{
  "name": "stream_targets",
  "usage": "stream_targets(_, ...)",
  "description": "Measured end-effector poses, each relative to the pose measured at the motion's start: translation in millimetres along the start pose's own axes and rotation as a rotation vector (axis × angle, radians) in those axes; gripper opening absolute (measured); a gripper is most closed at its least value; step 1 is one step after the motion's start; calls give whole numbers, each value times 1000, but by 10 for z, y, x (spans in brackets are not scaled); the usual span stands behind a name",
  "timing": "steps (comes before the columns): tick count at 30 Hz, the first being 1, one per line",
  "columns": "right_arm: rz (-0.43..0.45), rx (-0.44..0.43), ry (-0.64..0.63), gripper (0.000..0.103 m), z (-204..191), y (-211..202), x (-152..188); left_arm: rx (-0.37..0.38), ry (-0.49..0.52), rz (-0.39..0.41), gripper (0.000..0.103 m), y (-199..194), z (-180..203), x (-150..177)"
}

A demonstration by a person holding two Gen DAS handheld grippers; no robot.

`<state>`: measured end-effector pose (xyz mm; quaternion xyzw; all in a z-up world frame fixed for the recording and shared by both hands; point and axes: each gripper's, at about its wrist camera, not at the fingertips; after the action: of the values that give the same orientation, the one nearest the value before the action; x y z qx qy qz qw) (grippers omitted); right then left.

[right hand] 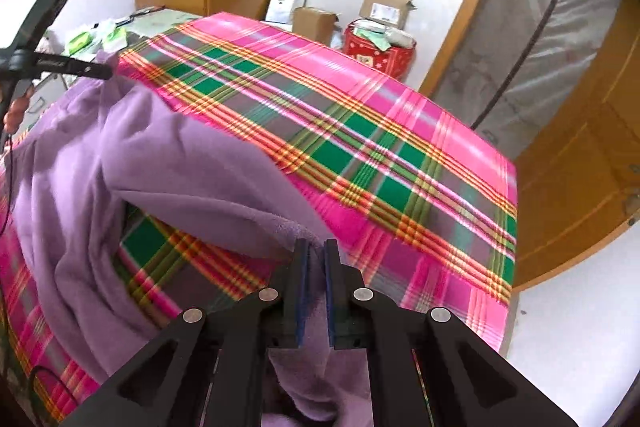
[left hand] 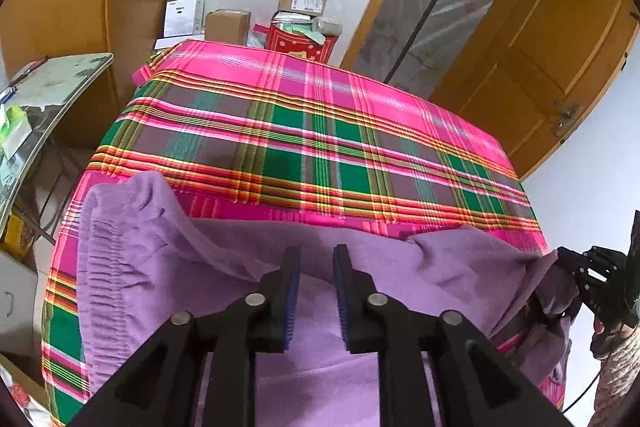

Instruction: Fold clothes

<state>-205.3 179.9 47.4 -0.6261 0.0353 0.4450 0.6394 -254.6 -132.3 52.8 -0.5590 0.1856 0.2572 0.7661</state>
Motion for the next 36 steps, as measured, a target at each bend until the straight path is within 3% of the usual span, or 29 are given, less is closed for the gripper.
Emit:
stream_targets(5, 25, 33, 21, 8, 137, 35, -109, -37, 0, 13, 24, -57, -104, -15)
stream_targets(10, 22, 56, 37, 8, 238, 186, -224, -84, 126, 27, 31, -147, -151, -13)
stream_targets(14, 15, 67, 46, 8, 305, 307, -294, -151, 284, 33, 34, -155, -125, 12)
stream_targets(16, 7, 69, 53, 8, 333, 351, -319, -148, 378, 38, 34, -155, -21, 48)
stream_targets(21, -9, 79, 45, 8, 366, 441, -394, -160, 723, 61, 34, -93, 348, 237)
stream_targets(23, -14, 84, 43, 8, 379, 467, -425, -152, 784, 42, 34, -21, 433, 261)
stream_targets(28, -22, 91, 35, 8, 410, 500, -481, -171, 888, 3, 34, 212, 563, 306)
stream_targets(34, -29, 100, 20, 8, 441, 532, -523, -183, 943, -19, 34, 410, 611, 263)
stream_targets(35, -28, 104, 19, 8, 449, 540, -533, -173, 949, -23, 31, 425, 615, 260)
stream_targets(36, -29, 106, 18, 8, 454, 552, -545, -160, 958, -27, 20, 446, 622, 263)
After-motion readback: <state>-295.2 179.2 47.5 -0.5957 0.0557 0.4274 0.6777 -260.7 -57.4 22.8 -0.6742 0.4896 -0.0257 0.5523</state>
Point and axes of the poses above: each gripper's, at about its wrist camera, not at the fingertips, and y roughly the way its jaws point, z to its right, x to its underside, and after that the axes turned 2 degrees about z, right-handed
